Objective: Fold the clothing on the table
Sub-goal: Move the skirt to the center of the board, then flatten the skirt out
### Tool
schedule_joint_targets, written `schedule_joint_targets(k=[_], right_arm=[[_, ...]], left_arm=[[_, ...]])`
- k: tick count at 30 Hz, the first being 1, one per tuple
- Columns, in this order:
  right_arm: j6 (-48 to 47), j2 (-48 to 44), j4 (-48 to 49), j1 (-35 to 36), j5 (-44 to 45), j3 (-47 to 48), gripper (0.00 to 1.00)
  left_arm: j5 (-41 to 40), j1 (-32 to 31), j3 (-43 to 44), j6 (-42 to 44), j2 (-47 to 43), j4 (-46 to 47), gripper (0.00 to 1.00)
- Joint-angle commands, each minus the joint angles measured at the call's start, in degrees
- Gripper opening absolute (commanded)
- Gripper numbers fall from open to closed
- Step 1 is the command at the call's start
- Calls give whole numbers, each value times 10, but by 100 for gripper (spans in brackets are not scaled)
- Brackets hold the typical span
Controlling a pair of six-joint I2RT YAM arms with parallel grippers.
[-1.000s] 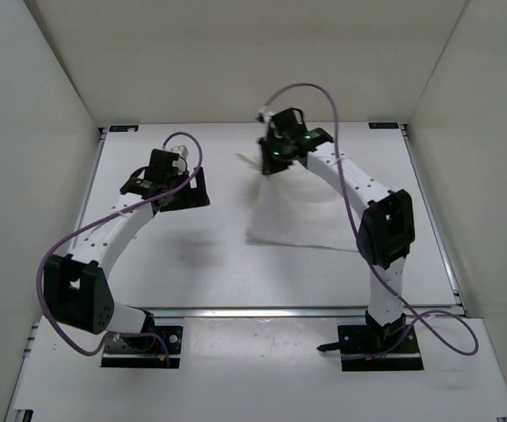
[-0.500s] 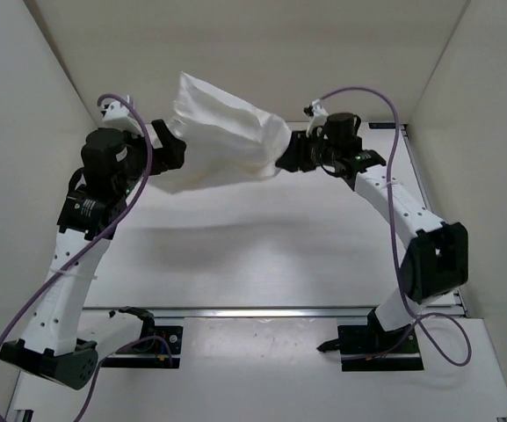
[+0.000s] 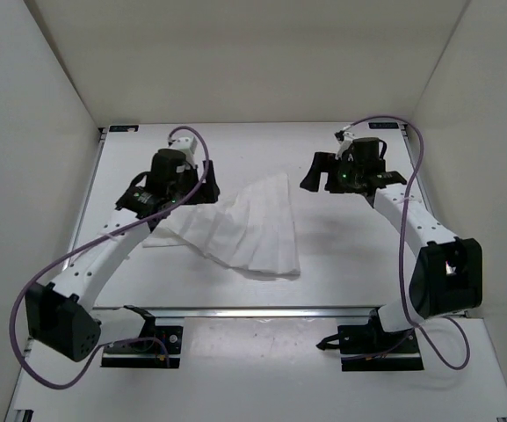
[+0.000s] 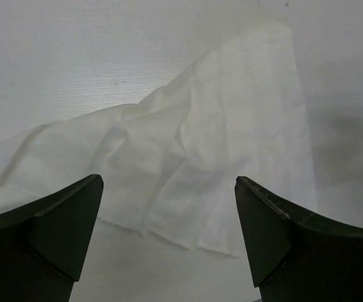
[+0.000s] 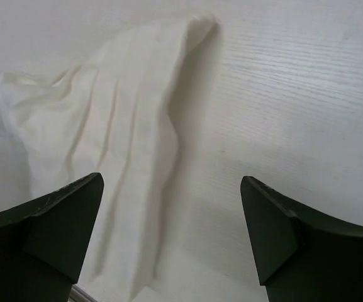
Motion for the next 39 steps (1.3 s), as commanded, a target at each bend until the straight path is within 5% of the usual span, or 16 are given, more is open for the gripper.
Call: schedule_joint_targets(k=[1,8,16,18,20,22,24,26,35,39], right_arm=[[11,-12,36,23,-3,-48,88],[28,52,70,57,-9,-65,87],[7,223,49,66,-12,74,86],[-5,257,26,70,-22,132,72],[-3,284,21,67,-46,159,39],[4,300,24,69,-63,162,21],[11,298,27,59,-93,164,4],[19,295,27,60,-103,170,0],[0,79,-2,62,-173,241,0],[20,-71,-6,59,-184,52,0]], left_arm=[[17,-53,-14,12,29,64,96],[-12,-48,-15,45,128,96,96],[-47,-28,-1,60,156,68,94],[-51,-16,-7,55,139,67,94],[-48,-1,-4,55,127,63,94],[-45,20,-3,55,122,62,94],[-47,37,-3,61,119,62,93],[-52,49,-1,69,118,63,94],[-75,95,59,89,121,34,96],[-75,98,88,101,115,20,96]])
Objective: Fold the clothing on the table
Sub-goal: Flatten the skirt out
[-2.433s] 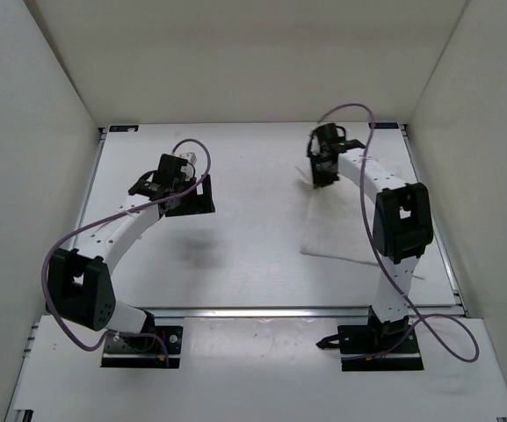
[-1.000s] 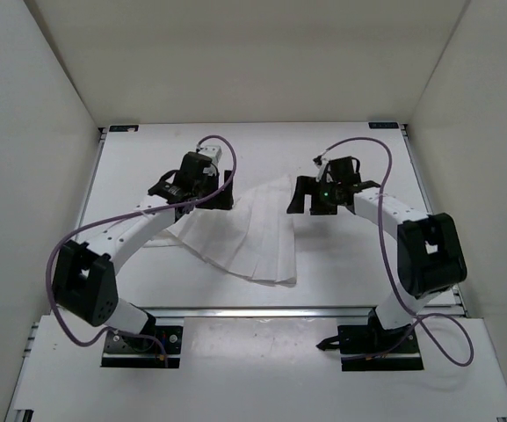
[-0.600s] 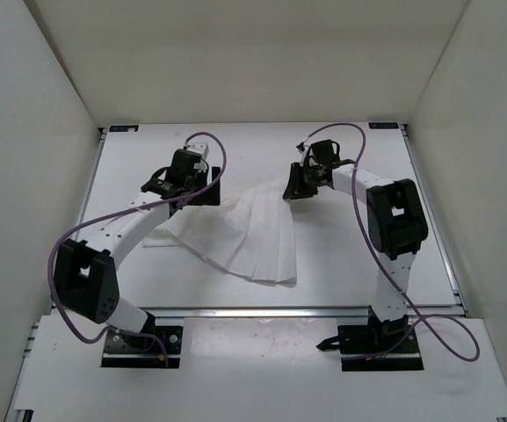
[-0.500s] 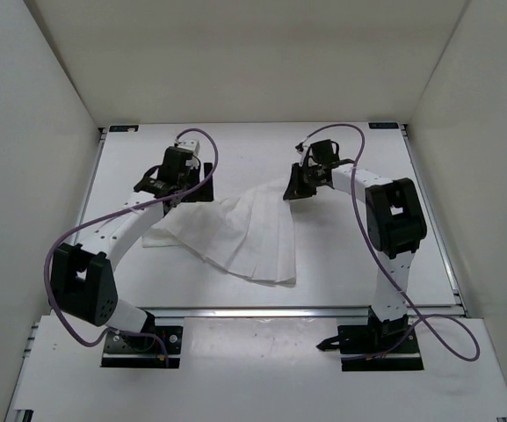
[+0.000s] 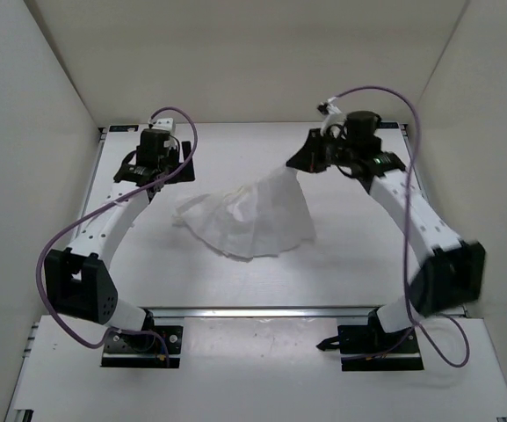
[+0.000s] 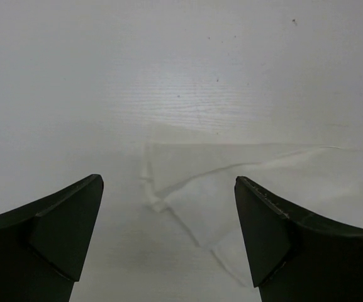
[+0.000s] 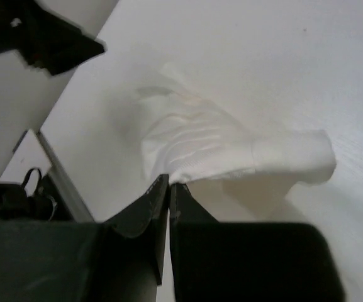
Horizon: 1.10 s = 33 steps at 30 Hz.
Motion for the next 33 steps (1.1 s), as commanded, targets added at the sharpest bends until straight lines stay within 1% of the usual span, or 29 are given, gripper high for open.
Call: schedule_joint_targets(k=[1,2,3,5,6,7,8,9,10,12,13,15,16,18,19,20,21,22,23,24,25,26,27,28,29,30,31,33], right_arm=[[30,-148,-10,-16,-32,-150,0],[45,-165,-11,-26,-27,-231,0],[50,-190,-31,-51,-28,-304,0],[45,-211,-78,-108,-14,-379,0],[23,-220,-110,-121,-10,-409,0],[14,-227,-123,-143,6,-417,14],[-2,-228,-154,-160,35,-420,33],[-19,-232,-183,-160,48,-412,38],[-22,-236,-197,-183,75,-396,49],[-39,-237,-198,-203,91,-370,68],[-34,-232,-183,-212,92,-357,71],[-27,-224,-151,-218,95,-343,77],[-18,-208,-132,-216,94,-333,77],[-5,-182,-104,-203,86,-322,77],[9,-158,-81,-203,89,-320,76],[11,-137,-61,-194,88,-317,76],[16,-129,-52,-185,95,-315,76],[23,-105,-45,-179,100,-309,75],[22,-76,-42,-177,112,-298,73],[21,-54,-44,-174,115,-294,67],[22,-41,-50,-173,115,-284,56],[16,-20,-56,-170,117,-275,45],[14,-5,-59,-169,111,-274,24],[10,4,-64,-165,120,-268,9],[13,13,-68,-165,130,-267,1],[8,20,-74,-165,133,-266,0],[3,22,-70,-148,142,-267,0],[2,38,-72,-147,146,-260,0]], left_arm=[[-14,6,36,16,-30,-10,96],[-14,6,34,18,-28,-9,96],[-13,4,32,17,-31,-6,96],[-2,-5,21,18,-34,-4,96],[2,-8,15,18,-34,1,96],[17,-12,2,18,-37,1,96],[35,-15,-2,16,-36,7,96],[47,-17,-7,16,-30,14,96],[67,-23,-9,15,-22,19,96],[96,-47,-13,16,-7,29,96],[109,-53,-12,20,4,30,96],[128,-93,-5,27,29,43,96],[132,-102,-1,36,42,57,96],[126,-150,19,58,74,76,96],[125,-173,24,80,96,91,96],[104,-183,36,99,122,102,96],[100,-200,54,106,151,106,95],[78,-209,67,109,170,104,92],[76,-214,100,105,208,88,90],[76,-214,131,99,246,78,84],[84,-213,148,82,262,56,73],[94,-212,181,69,292,34,52],[97,-208,201,60,317,19,38],[96,-203,214,42,336,12,12],[96,-198,222,27,355,-7,0],[96,-202,228,19,364,-17,0],[97,-196,233,12,374,-26,0],[97,-189,233,-9,382,-52,0]])
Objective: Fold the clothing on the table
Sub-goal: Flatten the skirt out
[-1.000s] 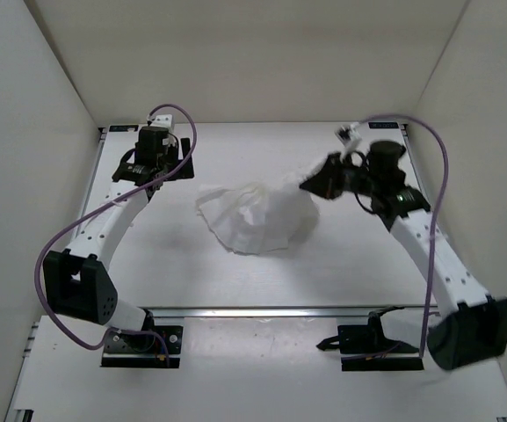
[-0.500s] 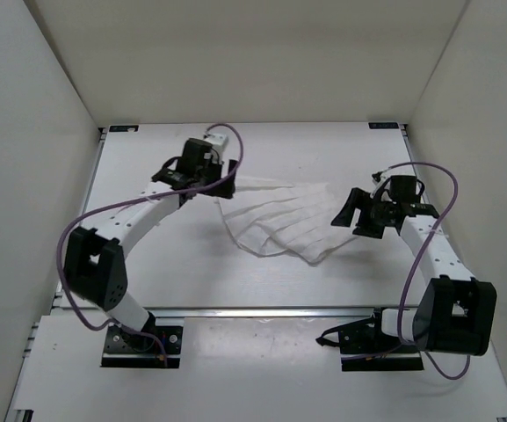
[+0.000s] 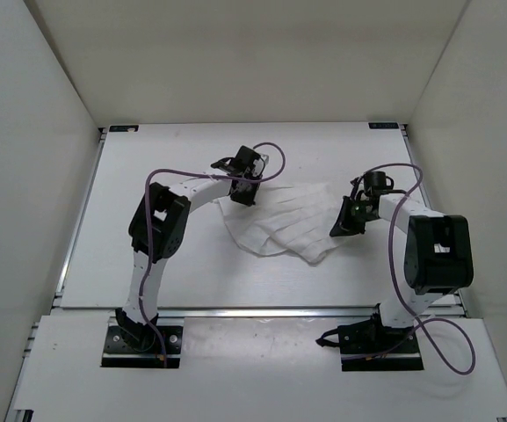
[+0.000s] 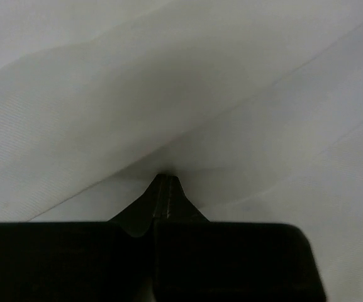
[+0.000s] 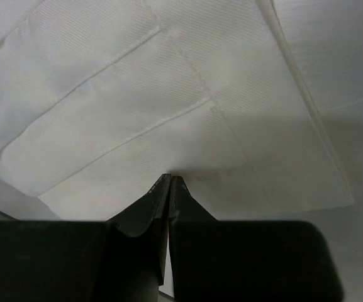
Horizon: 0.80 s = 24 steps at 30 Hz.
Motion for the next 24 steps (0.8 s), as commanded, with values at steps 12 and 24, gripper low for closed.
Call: schedule_joint_targets(k=[12,24], right_arm=[[-35,171,-21,45,33,180,0],[-34,189,-42,108,19,295,8]], left_arm=[[18,-7,-208,-101,-140,-73,0],[71,-25,-318,-129,-385,-177,0]])
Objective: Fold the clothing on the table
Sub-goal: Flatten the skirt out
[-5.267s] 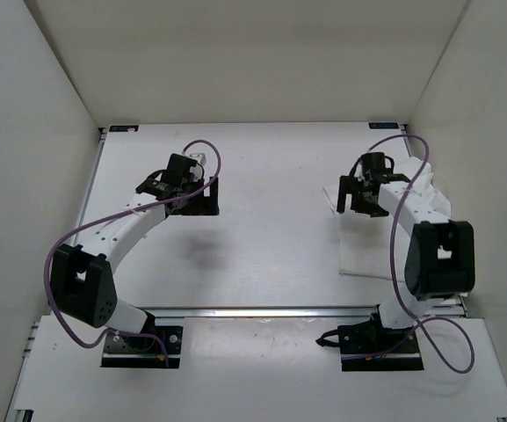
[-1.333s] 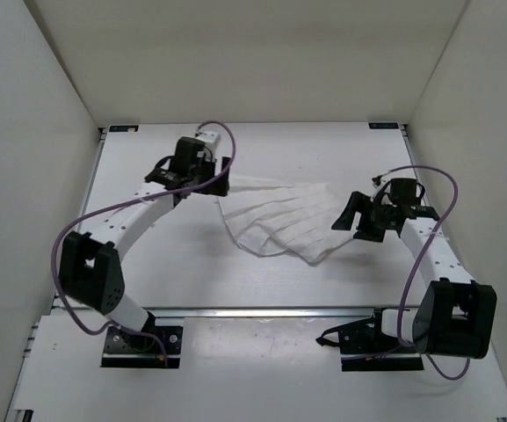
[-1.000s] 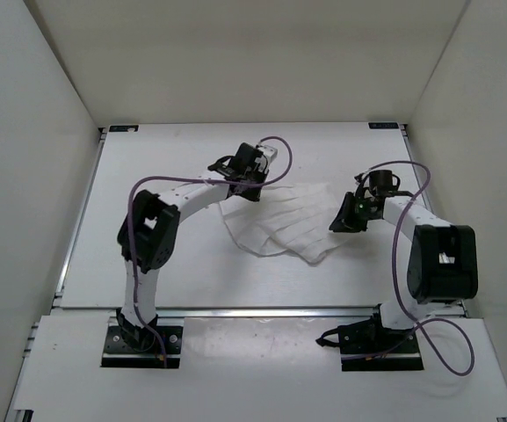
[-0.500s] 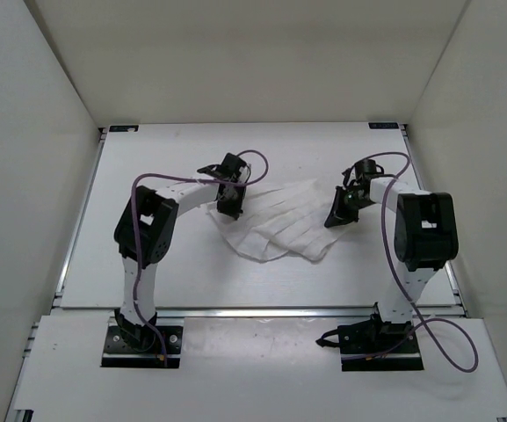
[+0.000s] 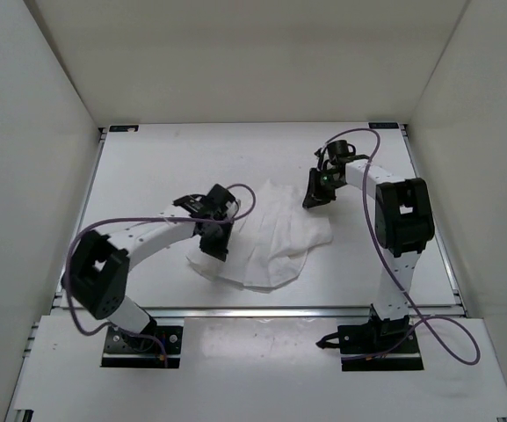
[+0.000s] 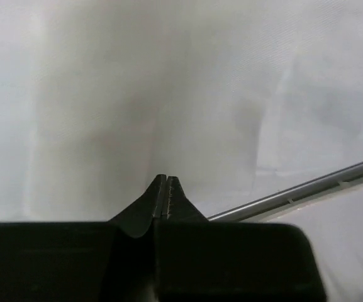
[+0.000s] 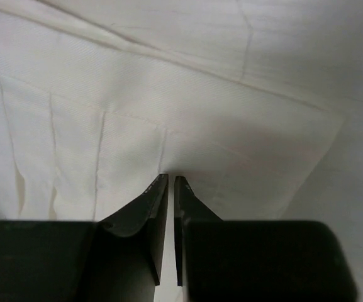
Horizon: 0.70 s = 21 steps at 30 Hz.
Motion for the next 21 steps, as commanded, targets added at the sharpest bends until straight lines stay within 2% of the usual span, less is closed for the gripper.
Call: schedule_joint_targets(k=[1,2,3,4,5,6,8,10,14,17,21], right_arm=[[-1,-68,7,8,-1,-16,17],[-2,-77,12,4,-5,-24,30],[4,-96,19,0,-6,-32,35],[1,-115,21,-9,4,-35,47],[5,-123,29,-11,21,-44,56],[0,-133,34,-16,30,-53,60],[-10,-127,32,-33,43,-51,67],[-28,-110,15,-48,51,-36,69],[-47,-66,3,-61,70,-12,68],[-46,-51,16,-68,57,-16,68],[-44,-34,24,-54,62,-16,68]], left_arm=[[7,52,41,6,-98,-15,18],[2,71,51,11,-105,-12,28],[0,84,73,19,-114,-2,43],[-2,99,83,25,-112,12,51],[-5,114,88,31,-112,34,62],[-3,122,88,36,-107,63,69],[7,142,109,46,-82,80,73],[10,144,131,52,-61,71,74],[16,134,134,48,-52,76,74],[31,138,111,41,-69,100,71],[40,151,104,36,-73,102,71]])
